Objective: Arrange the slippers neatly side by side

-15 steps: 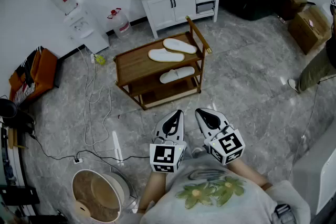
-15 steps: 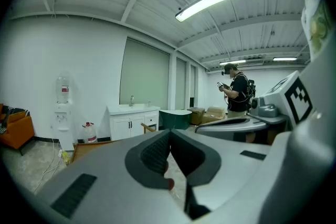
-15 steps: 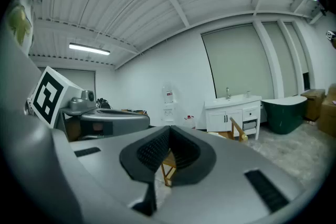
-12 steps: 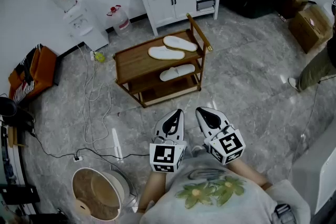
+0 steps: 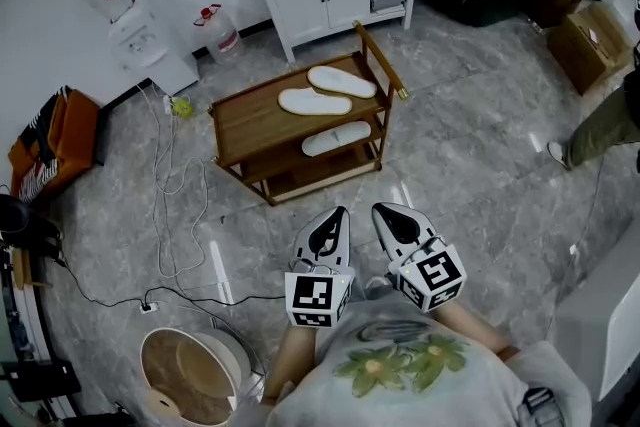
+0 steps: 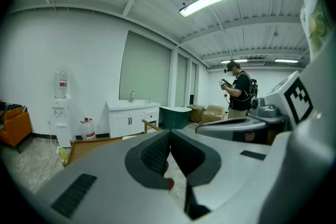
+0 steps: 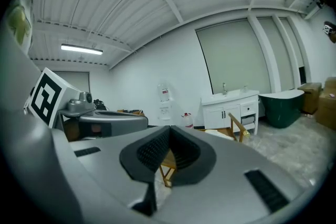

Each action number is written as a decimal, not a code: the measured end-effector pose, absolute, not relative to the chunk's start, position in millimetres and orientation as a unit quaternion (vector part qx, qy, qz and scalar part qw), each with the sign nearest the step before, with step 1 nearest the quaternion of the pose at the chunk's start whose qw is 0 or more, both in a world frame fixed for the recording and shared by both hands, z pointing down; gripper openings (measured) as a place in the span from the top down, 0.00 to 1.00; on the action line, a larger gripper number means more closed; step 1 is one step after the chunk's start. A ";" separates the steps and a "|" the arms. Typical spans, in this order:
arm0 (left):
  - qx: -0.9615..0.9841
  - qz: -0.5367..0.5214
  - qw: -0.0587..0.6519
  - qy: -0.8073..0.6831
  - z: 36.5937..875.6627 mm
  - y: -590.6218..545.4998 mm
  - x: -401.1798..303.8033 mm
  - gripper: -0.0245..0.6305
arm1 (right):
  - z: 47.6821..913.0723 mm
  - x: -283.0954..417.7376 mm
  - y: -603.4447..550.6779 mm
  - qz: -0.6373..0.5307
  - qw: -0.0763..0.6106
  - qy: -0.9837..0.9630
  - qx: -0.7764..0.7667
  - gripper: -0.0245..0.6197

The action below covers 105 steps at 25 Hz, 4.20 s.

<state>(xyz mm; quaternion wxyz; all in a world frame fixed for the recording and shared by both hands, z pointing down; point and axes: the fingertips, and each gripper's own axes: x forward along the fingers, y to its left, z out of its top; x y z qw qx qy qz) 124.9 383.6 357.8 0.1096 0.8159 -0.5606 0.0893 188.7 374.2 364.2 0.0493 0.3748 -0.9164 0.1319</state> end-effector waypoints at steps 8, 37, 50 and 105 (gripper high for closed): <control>0.820 0.093 0.123 -0.552 365.3 324.6 96.3 0.94 | 373.1 160.7 319.6 0.137 0.069 -0.913 0.377 0.95; 0.842 0.111 0.110 -0.516 372.4 178.3 8.1 0.94 | 394.1 74.1 182.6 0.149 0.091 -0.915 0.365 0.95; 0.846 0.123 0.143 -0.499 399.1 162.5 15.5 0.94 | 420.1 71.9 173.0 0.186 0.121 -0.915 0.336 0.95; 0.738 0.165 0.255 -0.602 482.1 -1.3 -73.5 0.94 | 590.9 0.8 -19.3 0.152 0.374 -0.910 0.095 0.62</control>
